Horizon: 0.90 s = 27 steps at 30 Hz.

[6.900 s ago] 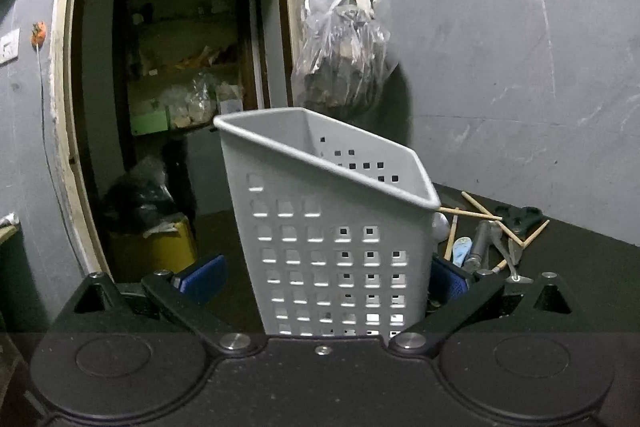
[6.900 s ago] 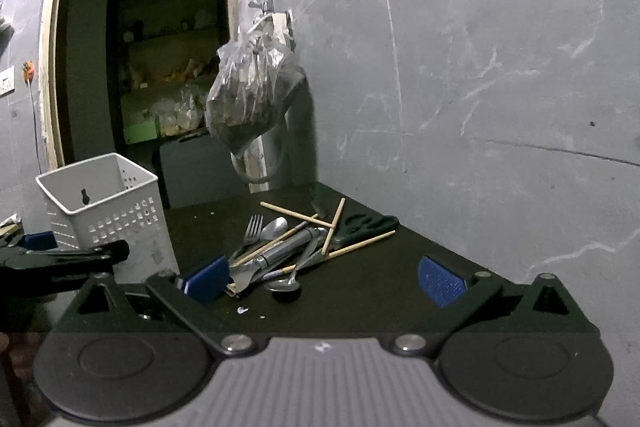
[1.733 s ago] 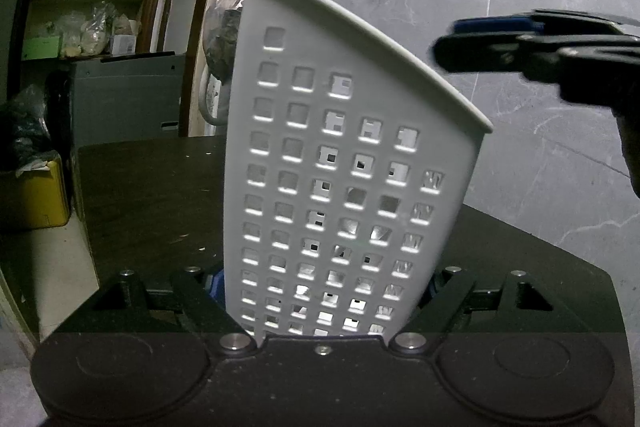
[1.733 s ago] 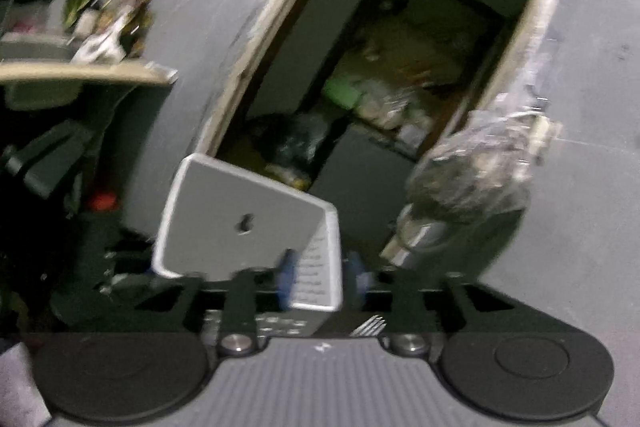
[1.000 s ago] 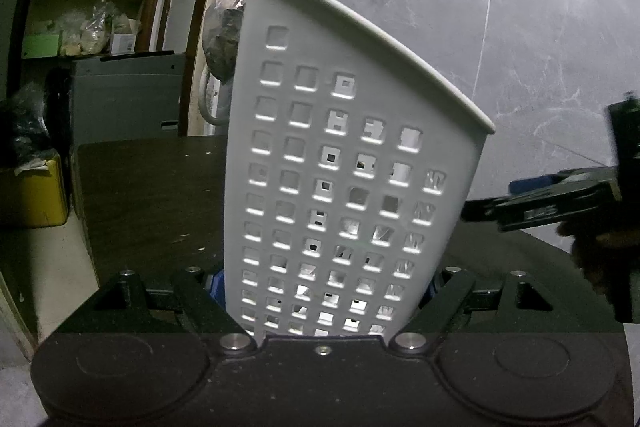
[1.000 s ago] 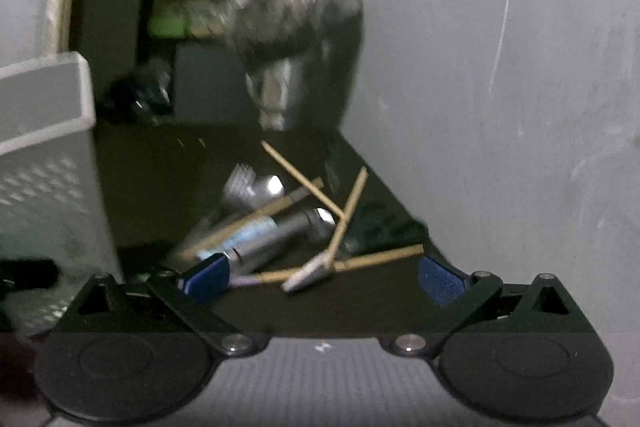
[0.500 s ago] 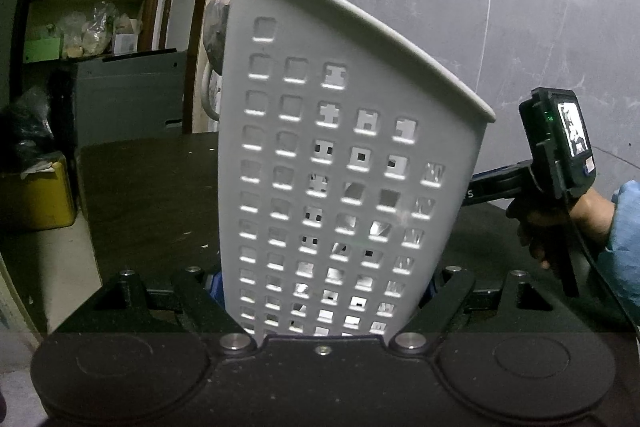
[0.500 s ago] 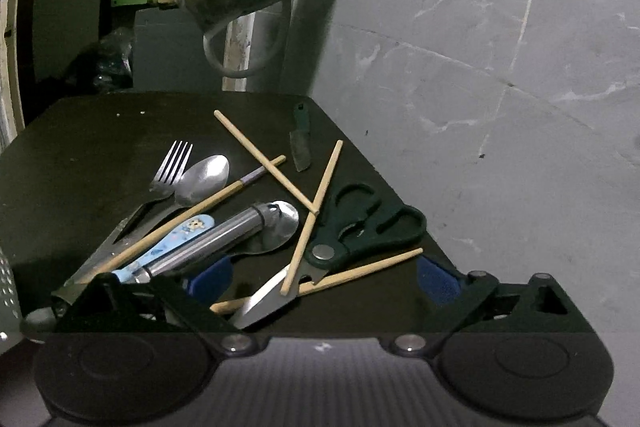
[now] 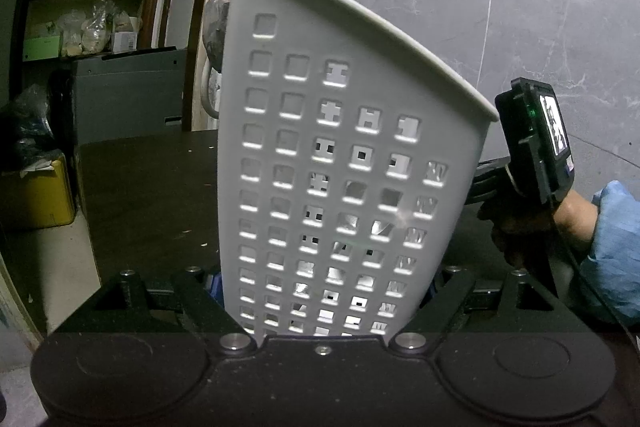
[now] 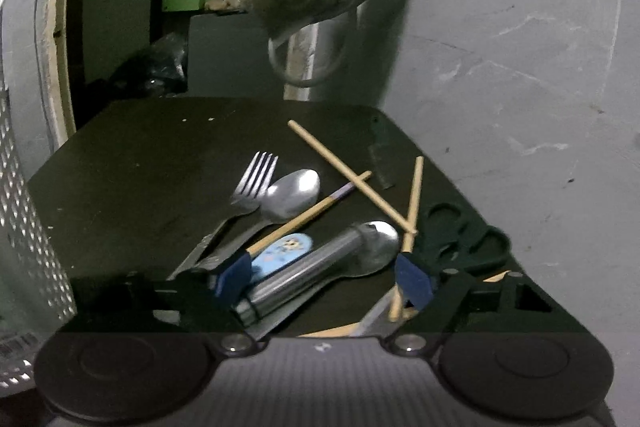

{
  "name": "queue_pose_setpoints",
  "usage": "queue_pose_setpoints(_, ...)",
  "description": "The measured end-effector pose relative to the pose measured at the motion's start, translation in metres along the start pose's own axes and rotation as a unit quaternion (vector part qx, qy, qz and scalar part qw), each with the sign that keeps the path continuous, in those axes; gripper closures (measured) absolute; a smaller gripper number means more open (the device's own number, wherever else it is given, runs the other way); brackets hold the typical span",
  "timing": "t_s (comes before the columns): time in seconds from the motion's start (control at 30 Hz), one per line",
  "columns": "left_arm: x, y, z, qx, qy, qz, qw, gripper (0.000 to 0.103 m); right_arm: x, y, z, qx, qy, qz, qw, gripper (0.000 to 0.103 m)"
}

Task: Organize utensils
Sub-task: 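Grasp the dark metal bottle by its body with the right tool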

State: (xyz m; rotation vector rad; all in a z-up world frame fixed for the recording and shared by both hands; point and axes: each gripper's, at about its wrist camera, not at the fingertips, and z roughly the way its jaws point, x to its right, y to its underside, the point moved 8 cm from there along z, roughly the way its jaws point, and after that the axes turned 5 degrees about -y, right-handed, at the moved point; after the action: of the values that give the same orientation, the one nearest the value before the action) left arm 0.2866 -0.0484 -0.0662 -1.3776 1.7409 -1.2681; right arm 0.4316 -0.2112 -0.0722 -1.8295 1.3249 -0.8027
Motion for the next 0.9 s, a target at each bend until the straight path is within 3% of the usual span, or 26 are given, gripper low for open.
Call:
queue_pose_setpoints(0.07,0.0,0.0,0.0,0.0,0.0,0.0,1.0,0.02,-0.001,0.001,-0.002,0.0,-0.006,0.005,1.0,0.031)
queue_pose_setpoints(0.2,0.0,0.0,0.0,0.0,0.001,-0.001,1.0,0.02,0.001,0.01,-0.006,-0.013,-0.02,0.017,1.0,0.057)
queue_pose_setpoints(0.4,-0.001,0.001,-0.001,0.0,0.002,-0.002,1.0,0.02,0.007,0.027,-0.025,-0.027,-0.041,0.04,0.998,0.074)
queue_pose_setpoints(0.73,0.0,0.001,-0.001,0.0,0.002,-0.001,1.0,0.02,0.001,0.051,-0.071,-0.062,-0.06,0.014,0.996,0.074)
queue_pose_setpoints(0.9,-0.001,0.001,-0.001,0.0,0.002,-0.001,1.0,0.02,-0.002,0.041,-0.074,-0.047,-0.055,0.004,0.997,0.056)
